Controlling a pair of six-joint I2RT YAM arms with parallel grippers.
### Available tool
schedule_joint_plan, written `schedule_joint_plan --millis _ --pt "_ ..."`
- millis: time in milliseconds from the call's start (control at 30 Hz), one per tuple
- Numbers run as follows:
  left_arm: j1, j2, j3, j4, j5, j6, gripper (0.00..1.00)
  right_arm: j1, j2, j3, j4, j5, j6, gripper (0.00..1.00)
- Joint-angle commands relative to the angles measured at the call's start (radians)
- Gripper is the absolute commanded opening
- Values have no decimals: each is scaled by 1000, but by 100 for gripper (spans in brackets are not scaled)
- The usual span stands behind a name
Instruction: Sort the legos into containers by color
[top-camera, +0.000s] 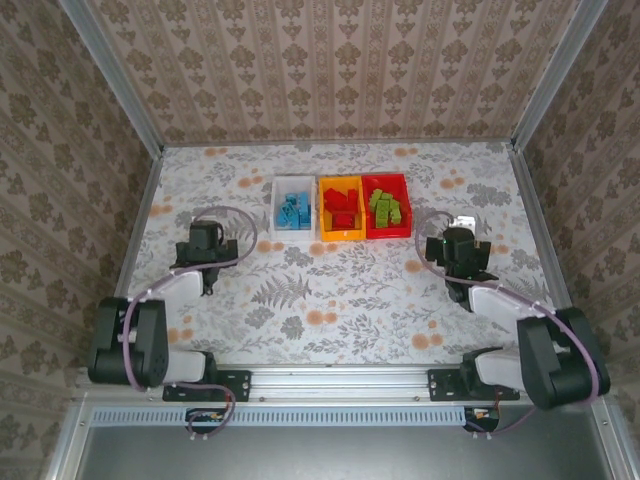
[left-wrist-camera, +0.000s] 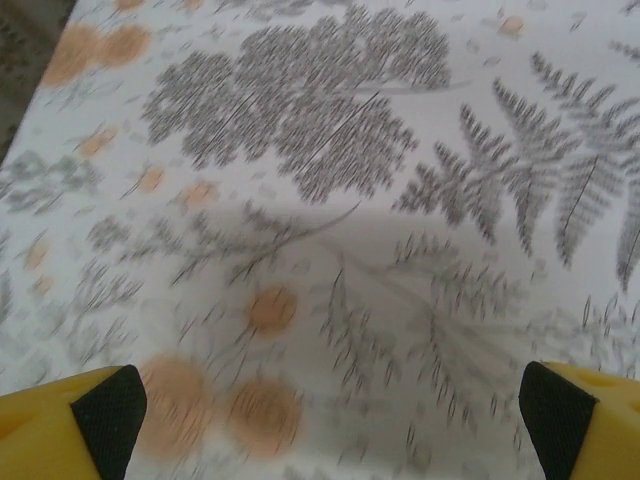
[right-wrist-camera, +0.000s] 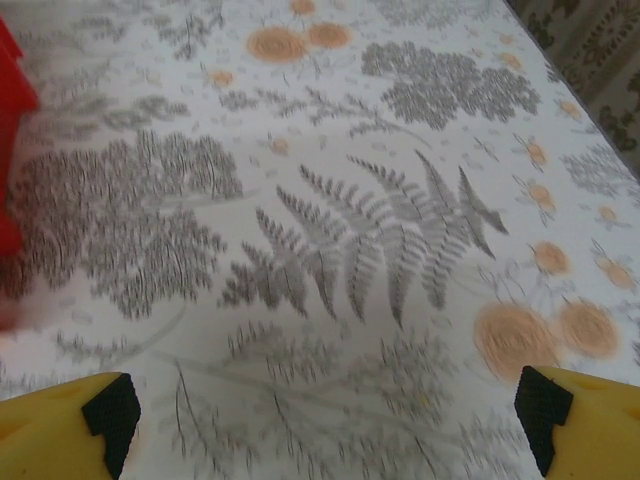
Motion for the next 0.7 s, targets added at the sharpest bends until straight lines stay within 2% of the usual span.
schedule_joint_plan --millis 0,67,167,233,267,300,400,667 --pt "29 80 52 244 112 91 100 -46 90 26 317 -135 -59 100" --pt "43 118 66 311 147 139 100 -73 162 48 350 -184 -71 99" --pt "86 117 -11 440 207 106 100 -115 224 -16 492 -247 -37 100" --pt "88 123 -116 640 201 100 100 -113 259 -73 649 -235 -43 100" --pt "88 169 -179 825 196 118 100 -113 243 -80 636 -224 -32 100" --pt "87 160 -205 827 181 106 100 -113 241 -81 635 -217 -28 100" --pt "95 152 -132 672 153 78 100 -112 246 -59 600 -194 -23 100" --pt "94 150 -134 680 153 78 100 -100 247 -46 581 -182 -33 100"
